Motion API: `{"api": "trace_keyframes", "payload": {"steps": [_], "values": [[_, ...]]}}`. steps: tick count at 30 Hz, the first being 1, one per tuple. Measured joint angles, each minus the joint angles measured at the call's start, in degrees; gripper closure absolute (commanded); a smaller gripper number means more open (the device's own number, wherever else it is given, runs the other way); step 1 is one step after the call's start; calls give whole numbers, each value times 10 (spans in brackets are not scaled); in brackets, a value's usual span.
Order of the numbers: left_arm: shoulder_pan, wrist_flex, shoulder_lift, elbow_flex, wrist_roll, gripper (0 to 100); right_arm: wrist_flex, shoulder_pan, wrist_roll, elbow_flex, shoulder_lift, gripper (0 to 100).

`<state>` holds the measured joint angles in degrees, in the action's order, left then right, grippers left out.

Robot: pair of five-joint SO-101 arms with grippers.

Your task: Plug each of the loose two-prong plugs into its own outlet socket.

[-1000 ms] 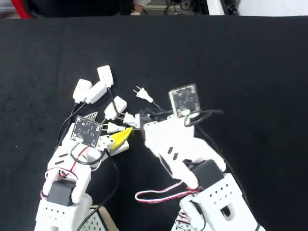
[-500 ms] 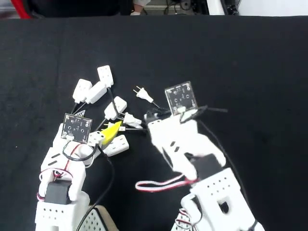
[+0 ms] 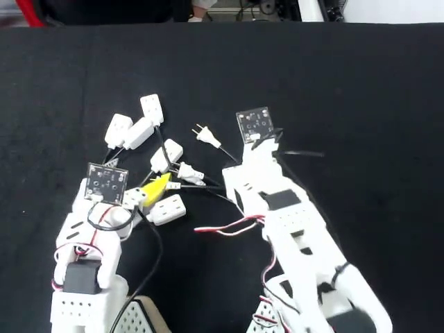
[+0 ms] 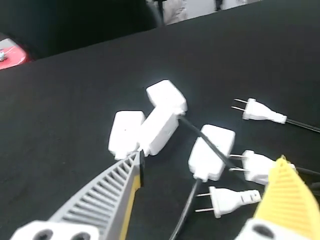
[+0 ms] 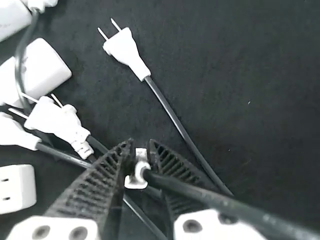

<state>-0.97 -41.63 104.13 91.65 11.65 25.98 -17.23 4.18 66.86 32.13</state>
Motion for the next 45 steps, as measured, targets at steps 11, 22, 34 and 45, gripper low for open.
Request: {"api": "trace_keyframes", "payload": {"steps": [11, 22, 34, 45], "values": [[-11, 19, 0, 0, -22, 618, -11, 29, -55, -29, -70, 986], [-11, 21, 0, 4, -22, 618, 93, 18, -55, -70, -71, 984], [-11, 21, 0, 4, -22, 618, 127, -27, -55, -79, -71, 983], [-11, 21, 0, 4, -22, 618, 130, -24, -101, -89, -71, 870]]}}
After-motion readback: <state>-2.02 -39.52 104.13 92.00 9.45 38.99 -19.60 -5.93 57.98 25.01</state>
